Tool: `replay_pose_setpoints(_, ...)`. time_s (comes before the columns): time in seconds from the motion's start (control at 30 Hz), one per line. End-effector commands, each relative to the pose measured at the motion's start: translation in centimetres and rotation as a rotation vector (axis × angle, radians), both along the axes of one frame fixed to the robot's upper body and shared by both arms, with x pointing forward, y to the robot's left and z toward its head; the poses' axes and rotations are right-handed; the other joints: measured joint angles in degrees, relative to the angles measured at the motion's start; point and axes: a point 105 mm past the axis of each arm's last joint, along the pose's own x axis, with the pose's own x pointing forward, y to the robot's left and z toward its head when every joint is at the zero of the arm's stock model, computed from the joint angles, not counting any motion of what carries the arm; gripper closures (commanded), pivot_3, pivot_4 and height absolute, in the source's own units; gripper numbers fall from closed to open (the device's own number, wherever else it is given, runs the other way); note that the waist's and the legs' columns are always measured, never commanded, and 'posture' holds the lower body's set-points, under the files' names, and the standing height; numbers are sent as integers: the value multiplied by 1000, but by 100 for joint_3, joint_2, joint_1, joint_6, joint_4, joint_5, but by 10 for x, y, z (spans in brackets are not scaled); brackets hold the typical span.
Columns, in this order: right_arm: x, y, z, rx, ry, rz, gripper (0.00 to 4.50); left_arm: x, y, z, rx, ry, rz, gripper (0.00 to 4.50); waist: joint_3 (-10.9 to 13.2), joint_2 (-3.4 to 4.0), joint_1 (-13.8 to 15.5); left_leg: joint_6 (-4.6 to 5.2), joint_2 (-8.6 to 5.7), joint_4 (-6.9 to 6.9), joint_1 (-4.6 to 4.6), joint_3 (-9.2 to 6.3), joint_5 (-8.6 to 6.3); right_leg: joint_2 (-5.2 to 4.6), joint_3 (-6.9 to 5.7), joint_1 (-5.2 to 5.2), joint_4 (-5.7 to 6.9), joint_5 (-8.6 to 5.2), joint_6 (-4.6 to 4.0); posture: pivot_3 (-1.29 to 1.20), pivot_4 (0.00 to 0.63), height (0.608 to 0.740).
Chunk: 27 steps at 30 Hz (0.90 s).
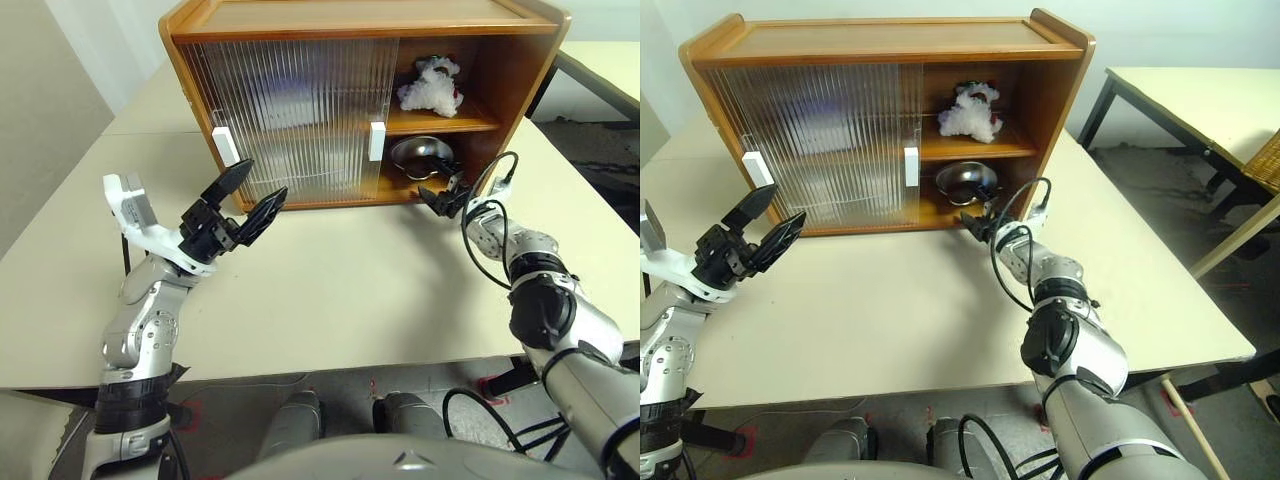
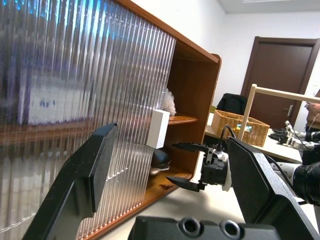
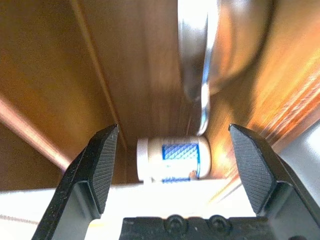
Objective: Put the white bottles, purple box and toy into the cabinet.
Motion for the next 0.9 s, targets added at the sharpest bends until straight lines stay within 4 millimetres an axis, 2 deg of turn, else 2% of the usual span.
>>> replay_pose_setpoints(0.03,-24,17,11,-187,-148,199,45,2,-3,-4,6,11,-18,0,0,0,-2,1,-1,1,0,1,1,1,-6,1,2,1,2,7,39,740)
replay_pose_setpoints(0.17,-48,33,17,-446,-332,287,45,3,-3,-4,6,12,-22,0,0,0,-45,1,2,4,7,1,1,9,-8,7,6,-1,4,-7,36,740)
replay_pose_setpoints(0.27,-62,46,18,-758,-523,321,680,5,-3,-4,6,11,-24,0,0,1,-81,2,4,5,14,0,2,14,-6,12,6,-3,10,-10,35,740)
replay_pose_setpoints(0.37,-73,63,22,-946,-694,350,1800,6,-3,-4,7,10,-25,0,0,1,-108,3,5,8,26,-3,3,14,-3,25,5,-3,13,-11,34,740)
replay_pose_setpoints(0.43,-78,74,27,-1012,-792,350,2582,6,-3,-4,8,9,-26,0,0,1,-129,3,5,8,40,-4,3,15,1,36,5,-3,18,-10,34,740)
replay_pose_setpoints(0.5,-81,88,35,-1062,-884,330,3331,6,-3,-4,9,8,-25,0,0,2,-138,3,5,7,50,-4,3,17,3,45,6,-27,66,-7,32,740)
replay_pose_setpoints(0.6,-80,105,44,-1121,-973,289,4485,6,-2,-3,9,6,-22,0,-1,1,-138,1,6,3,63,-7,3,20,4,54,7,-23,67,-4,30,740)
replay_pose_setpoints(0.73,-75,127,57,-1140,-1030,220,4485,6,-2,-3,11,4,-18,0,-1,2,-136,-4,8,2,74,-12,0,21,3,54,7,-21,63,-1,27,740)
replay_pose_setpoints(0.9,-63,149,71,-1107,-1011,162,4485,7,-2,-2,12,0,-17,0,-3,2,-136,-11,9,-1,73,-15,-3,25,3,29,6,-18,47,2,25,740)
